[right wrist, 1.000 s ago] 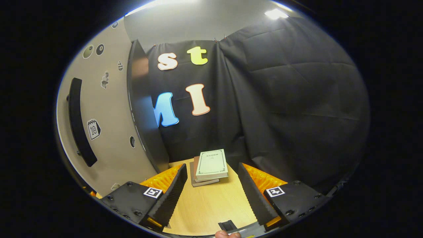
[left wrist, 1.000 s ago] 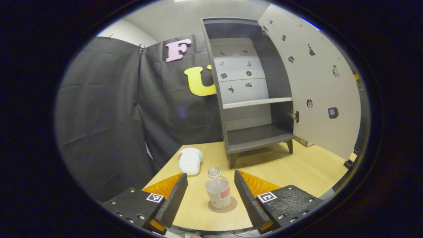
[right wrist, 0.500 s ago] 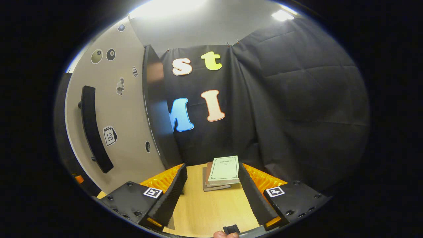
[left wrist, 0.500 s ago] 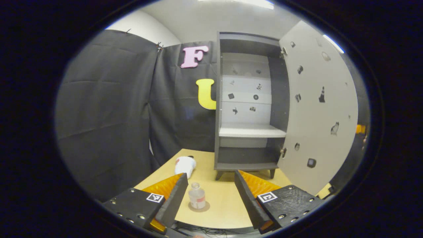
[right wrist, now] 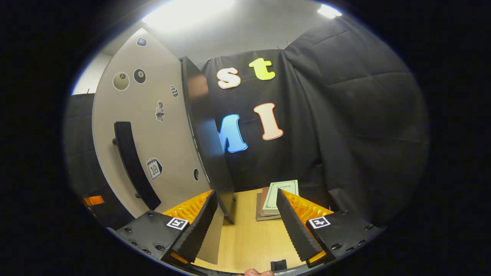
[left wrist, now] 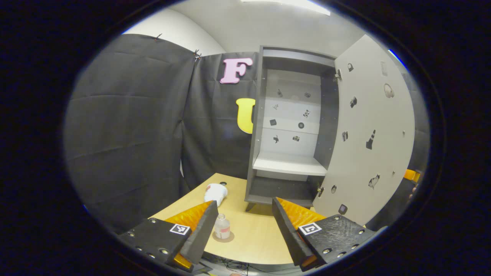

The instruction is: Open the cabinet door with the right hand, grasp the bottle in the cabinet with the left hand and place it on the coaster, then close the cabinet door with the right hand.

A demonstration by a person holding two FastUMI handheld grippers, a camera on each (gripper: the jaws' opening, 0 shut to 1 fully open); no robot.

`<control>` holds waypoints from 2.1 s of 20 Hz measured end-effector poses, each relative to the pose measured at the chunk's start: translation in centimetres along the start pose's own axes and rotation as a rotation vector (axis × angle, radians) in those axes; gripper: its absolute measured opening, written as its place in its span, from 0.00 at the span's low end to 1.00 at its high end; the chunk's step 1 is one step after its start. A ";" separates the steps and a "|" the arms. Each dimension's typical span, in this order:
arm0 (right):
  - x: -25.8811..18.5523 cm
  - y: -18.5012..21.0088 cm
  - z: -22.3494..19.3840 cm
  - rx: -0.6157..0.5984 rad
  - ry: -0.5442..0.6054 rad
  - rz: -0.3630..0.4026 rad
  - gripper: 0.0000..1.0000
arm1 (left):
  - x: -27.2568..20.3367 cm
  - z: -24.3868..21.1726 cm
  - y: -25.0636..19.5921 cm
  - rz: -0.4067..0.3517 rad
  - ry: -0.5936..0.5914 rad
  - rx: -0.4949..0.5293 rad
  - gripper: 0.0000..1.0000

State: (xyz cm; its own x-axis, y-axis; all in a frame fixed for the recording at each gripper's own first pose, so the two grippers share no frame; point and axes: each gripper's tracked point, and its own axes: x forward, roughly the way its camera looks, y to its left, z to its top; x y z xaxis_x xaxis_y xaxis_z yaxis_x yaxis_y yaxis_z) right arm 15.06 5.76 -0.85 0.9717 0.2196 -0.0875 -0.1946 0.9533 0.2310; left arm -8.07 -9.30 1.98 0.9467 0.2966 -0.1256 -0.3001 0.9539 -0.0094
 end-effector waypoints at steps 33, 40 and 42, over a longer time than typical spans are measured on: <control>2.4 23.8 0.5 -0.083 0.006 0.151 0.98 | 12.3 3.3 10.2 -0.216 -0.051 0.101 0.85; 6.8 31.4 -1.0 -0.075 0.004 0.222 0.97 | 14.8 3.6 14.8 -0.202 -0.061 0.092 0.85; 8.3 34.2 -0.8 -0.094 -0.008 0.263 0.98 | 15.2 3.7 16.0 -0.196 -0.062 0.092 0.85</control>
State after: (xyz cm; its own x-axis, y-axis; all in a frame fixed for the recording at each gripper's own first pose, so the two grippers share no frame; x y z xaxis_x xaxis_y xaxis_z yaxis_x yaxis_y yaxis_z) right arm 16.37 40.40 5.54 0.8872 0.4605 -0.0283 -0.4513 0.8790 0.1538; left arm 1.99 10.69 3.58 0.9921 0.1049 -0.0688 -0.1006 0.9929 0.0634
